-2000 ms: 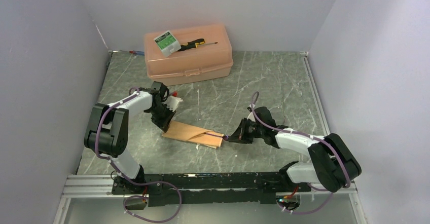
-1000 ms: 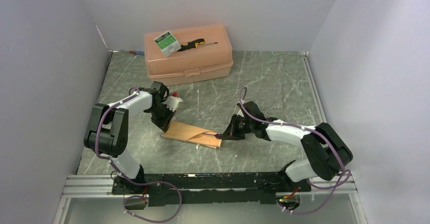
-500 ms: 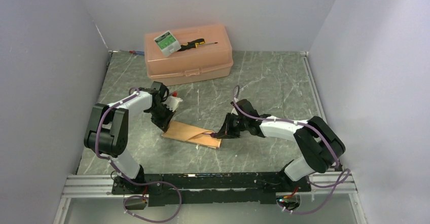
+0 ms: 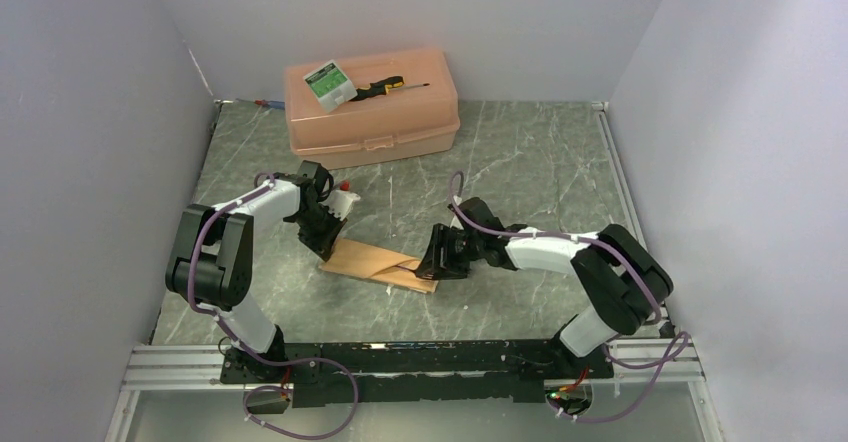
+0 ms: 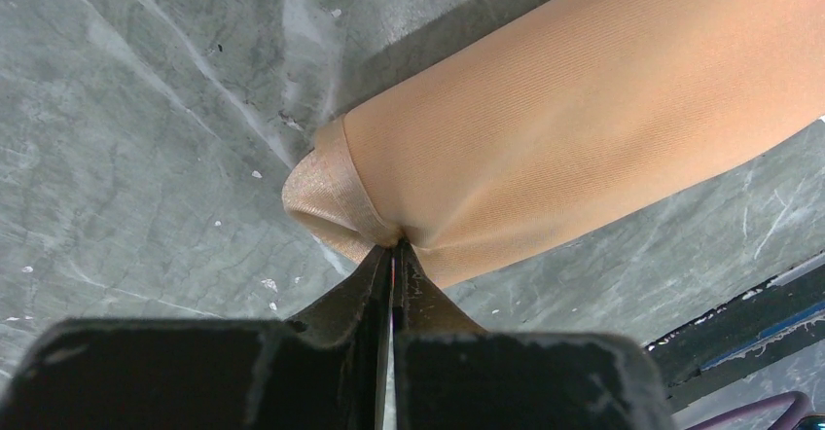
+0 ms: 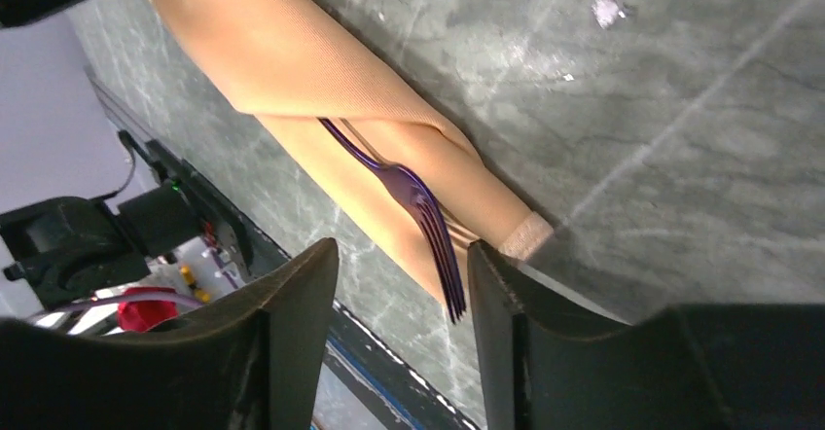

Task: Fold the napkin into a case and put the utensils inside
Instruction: Insert the fork into the folded napkin.

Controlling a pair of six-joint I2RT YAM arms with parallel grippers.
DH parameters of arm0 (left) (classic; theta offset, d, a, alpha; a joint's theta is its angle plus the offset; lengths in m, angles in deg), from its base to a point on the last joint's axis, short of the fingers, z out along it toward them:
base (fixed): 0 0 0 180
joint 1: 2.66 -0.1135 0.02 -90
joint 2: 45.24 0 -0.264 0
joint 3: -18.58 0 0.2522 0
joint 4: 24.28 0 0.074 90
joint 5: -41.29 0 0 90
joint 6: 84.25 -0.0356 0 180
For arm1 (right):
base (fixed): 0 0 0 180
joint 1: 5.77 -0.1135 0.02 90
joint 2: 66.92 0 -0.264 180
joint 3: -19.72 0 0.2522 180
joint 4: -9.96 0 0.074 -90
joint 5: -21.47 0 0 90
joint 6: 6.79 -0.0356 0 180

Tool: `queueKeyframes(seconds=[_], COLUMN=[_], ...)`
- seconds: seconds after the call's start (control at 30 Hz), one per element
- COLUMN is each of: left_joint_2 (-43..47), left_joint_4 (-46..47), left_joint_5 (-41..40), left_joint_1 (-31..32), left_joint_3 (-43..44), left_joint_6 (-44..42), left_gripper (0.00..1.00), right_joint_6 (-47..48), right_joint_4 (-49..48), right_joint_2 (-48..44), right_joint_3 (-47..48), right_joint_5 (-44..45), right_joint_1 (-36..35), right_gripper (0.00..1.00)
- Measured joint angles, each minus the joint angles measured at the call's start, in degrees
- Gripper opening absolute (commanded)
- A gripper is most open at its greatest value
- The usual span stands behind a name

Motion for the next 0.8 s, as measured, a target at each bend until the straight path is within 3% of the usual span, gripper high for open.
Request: queueKeyframes(seconds=[0.17,0.33,0.4,0.43,0.47,0.53,0.8], left_joint_2=[0.00,0.00,0.00,0.00,0.00,0.00,0.00], left_joint_4=[-0.04,-0.09,-0.15,-0.15,-0.17,-0.20,-0.20], left_joint_5=[0.00,0.00,0.00,0.02,0.02,0.07,0.24], left_joint_1=[0.00,-0.07,-0.11,-0.15,-0.17,-0.24,-0.28], left_joint_3=[0.00,-0.02,0.00,0.00,0.00,0.00,0.00], left_joint_6=[0.00,0.00,0.00,0.00,0.00,0.00,0.02], left_gripper=[0.07,0.06,0.07,0.06,0.07,0.06,0.06], right_joint_6=[2.75,6.58,7.98,8.50,8.98,9.53,8.59], right_joint_4=[7.02,17.55,20.55,21.62,22.32,23.34,24.15], right_joint_2=[-4.24,-8.20,-9.81,-10.97,-12.28,-14.19,-11.58], right_joint_3=[0.09,3.15,4.74,5.29,5.53,5.68,6.54], right_joint_5=[4.22,9.03,10.58,11.28,11.65,12.76,13.99], right_joint_1=[-0.09,0.92,1.62,2.23,2.82,3.48,-1.62], right_gripper=[0.69,0.70,0.63,0.53,0.37,0.21,0.27])
